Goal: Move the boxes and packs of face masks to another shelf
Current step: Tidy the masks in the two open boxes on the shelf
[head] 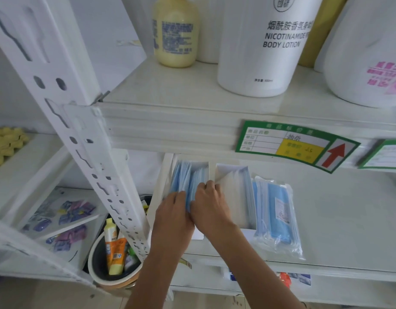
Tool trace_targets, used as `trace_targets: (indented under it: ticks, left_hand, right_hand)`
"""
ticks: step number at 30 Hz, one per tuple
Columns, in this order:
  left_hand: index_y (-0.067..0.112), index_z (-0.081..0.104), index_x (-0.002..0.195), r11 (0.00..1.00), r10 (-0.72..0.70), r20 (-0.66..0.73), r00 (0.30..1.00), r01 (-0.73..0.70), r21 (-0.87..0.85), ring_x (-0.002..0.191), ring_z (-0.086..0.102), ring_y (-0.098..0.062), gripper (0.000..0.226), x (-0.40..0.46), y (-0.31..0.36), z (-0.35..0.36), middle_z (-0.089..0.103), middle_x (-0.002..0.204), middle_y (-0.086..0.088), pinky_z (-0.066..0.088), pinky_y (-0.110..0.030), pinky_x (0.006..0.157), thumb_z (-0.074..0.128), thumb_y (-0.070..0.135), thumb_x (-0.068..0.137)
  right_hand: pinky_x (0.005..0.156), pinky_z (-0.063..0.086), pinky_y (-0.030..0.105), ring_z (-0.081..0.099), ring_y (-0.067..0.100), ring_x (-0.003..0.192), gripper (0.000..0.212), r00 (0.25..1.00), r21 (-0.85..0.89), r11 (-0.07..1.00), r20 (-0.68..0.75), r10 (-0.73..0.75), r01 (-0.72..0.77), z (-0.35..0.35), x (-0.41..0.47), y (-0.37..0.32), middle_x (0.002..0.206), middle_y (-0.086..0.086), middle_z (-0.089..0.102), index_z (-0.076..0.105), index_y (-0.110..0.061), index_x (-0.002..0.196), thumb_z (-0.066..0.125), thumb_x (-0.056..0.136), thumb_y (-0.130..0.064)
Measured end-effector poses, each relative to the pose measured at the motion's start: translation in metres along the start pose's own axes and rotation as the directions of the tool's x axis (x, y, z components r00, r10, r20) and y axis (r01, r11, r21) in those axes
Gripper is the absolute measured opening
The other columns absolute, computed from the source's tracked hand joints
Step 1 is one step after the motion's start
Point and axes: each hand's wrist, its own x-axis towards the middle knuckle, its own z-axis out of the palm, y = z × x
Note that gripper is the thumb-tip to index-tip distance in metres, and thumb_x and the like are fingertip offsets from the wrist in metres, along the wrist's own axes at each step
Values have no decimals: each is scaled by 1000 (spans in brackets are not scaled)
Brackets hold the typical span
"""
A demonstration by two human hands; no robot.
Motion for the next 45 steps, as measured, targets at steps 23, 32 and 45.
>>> trace_targets:
  ticks: [23,32,45]
  left_hand:
    - [3,58,130,972,-45,-165,985,5,-235,132,55,-29,32,-13,-6,7,59,137,-13,32,-43,118,58,1,97]
    - [7,66,127,1000,31,-153,988,-30,10,135,53,-33,35,-20,-8,11,63,137,-13,36,-60,114,65,7,92]
    - [20,64,134,987,155,9,988,-156,35,140,47,-22,43,-8,-9,5,62,140,1,22,-50,124,40,29,99]
  right_hand:
    - [95,46,38,65,24,85,58,986,224,974,-168,14,25,-3,11,-3,83,1,70,46,-22,138,56,81,-28]
    - [94,38,38,50,22,114,32,985,27,985,-28,-169,169,16,-2,20,124,-2,57,55,-25,129,41,102,-37]
    - [102,34,38,45,22,125,32,976,-42,985,-130,-174,170,22,-25,38,138,-6,54,60,-23,126,50,95,-25]
